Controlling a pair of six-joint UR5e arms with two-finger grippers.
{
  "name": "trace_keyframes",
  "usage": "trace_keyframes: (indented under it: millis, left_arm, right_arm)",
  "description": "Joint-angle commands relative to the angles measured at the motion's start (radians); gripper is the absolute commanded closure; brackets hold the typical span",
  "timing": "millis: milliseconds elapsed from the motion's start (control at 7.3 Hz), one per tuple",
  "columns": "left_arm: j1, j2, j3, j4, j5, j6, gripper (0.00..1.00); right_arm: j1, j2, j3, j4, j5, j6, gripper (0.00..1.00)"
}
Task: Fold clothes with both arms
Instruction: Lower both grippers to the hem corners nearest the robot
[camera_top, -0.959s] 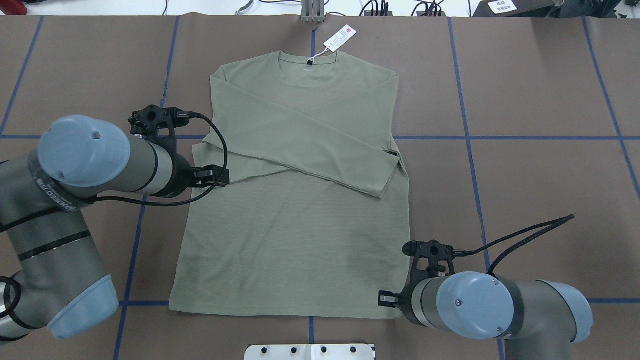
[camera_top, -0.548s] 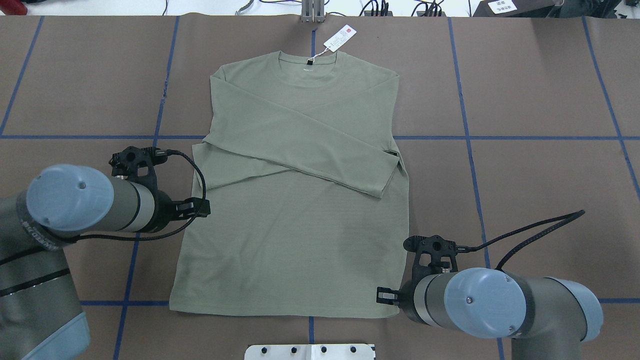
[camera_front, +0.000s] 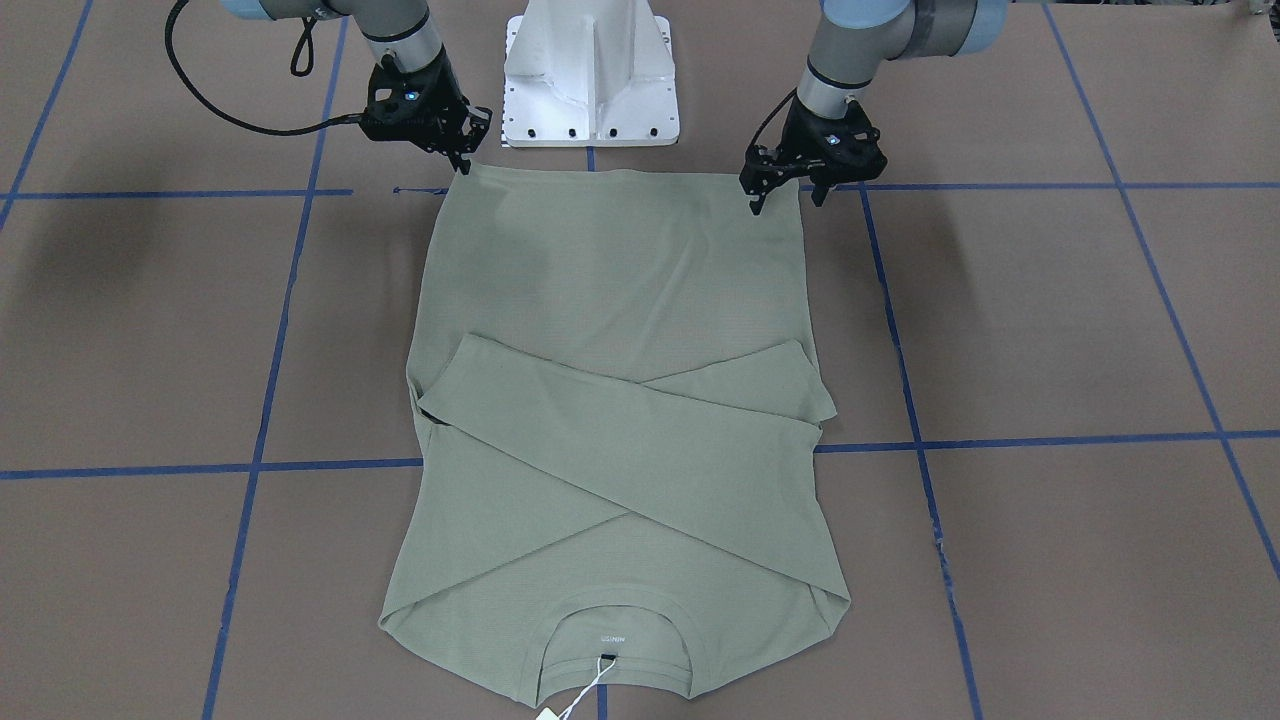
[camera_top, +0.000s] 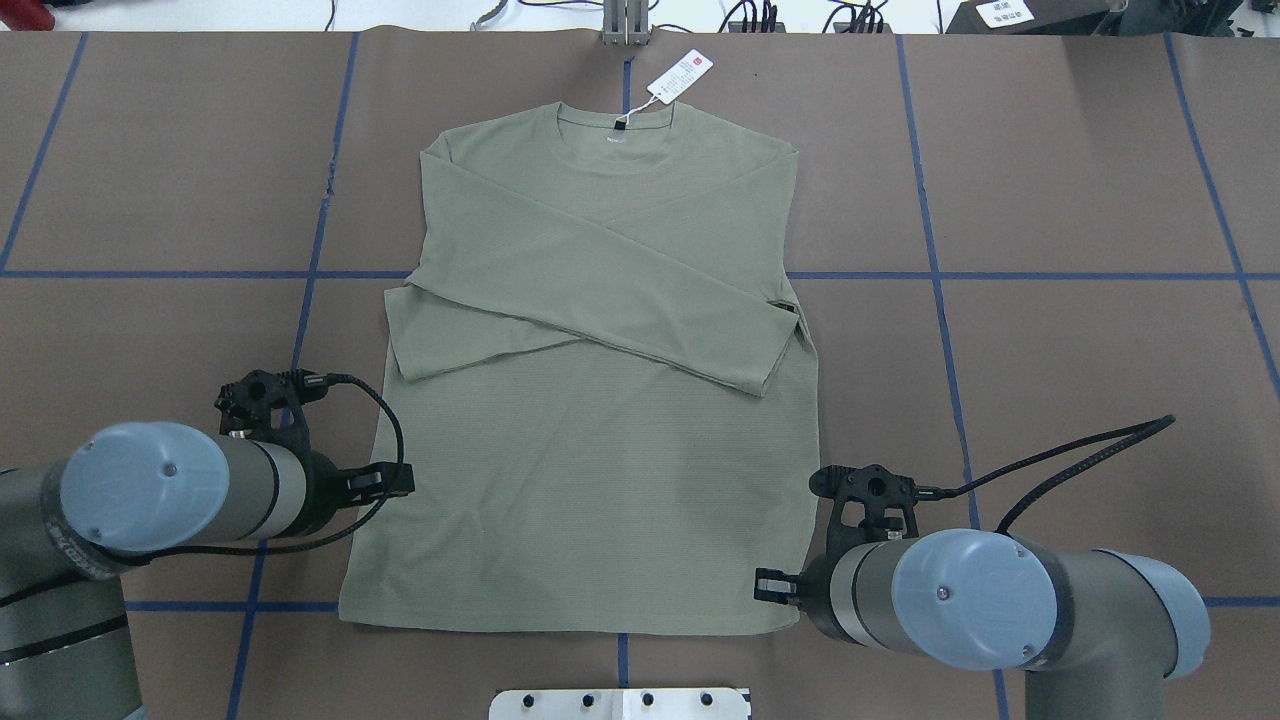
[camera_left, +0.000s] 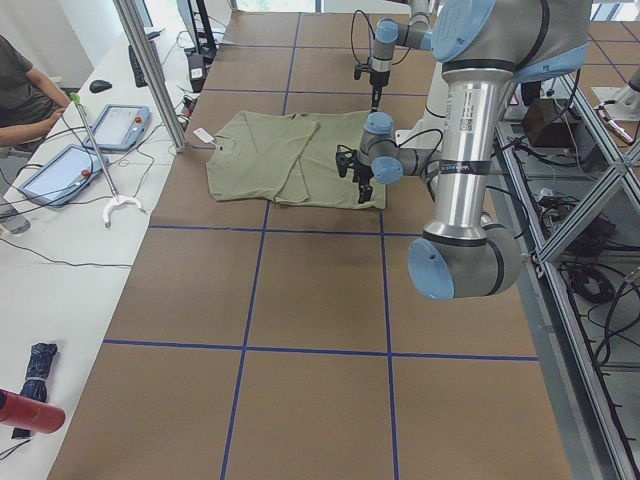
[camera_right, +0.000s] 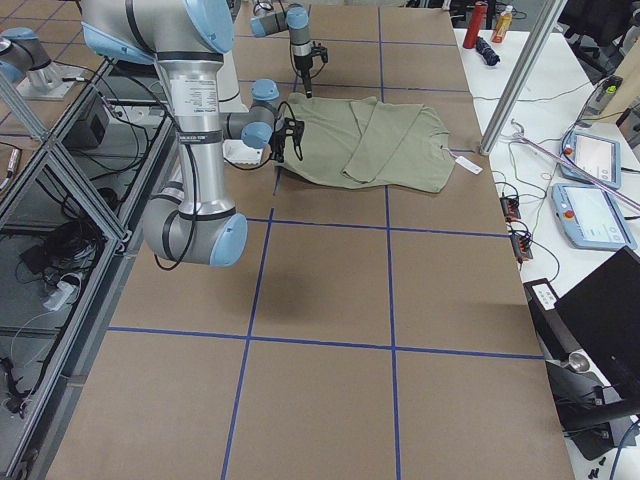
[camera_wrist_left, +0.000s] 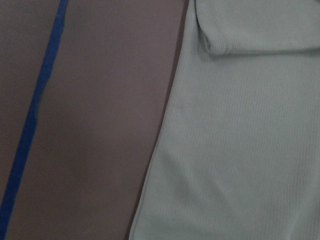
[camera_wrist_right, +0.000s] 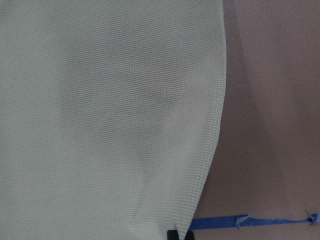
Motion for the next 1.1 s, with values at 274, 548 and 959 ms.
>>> trace_keyframes:
  millis: [274,548,959]
  left_arm:
    - [0.059,0.030,-0.001,0.005,0.012,-0.039,0.03]
    - [0.060,0.030,0.001,0.008,0.012,-0.040,0.06]
    - [0.065,0.030,0.004,0.026,0.010,-0.040,0.10]
  right_arm:
    - [0.006,0.000,0.004,0.000,0.000,0.000,1.00]
    - [0.011,0.000,0.004,0.000,0.000,0.000,1.00]
    - [0.019,-0.002,0.007,0.000,0.002,0.000,1.00]
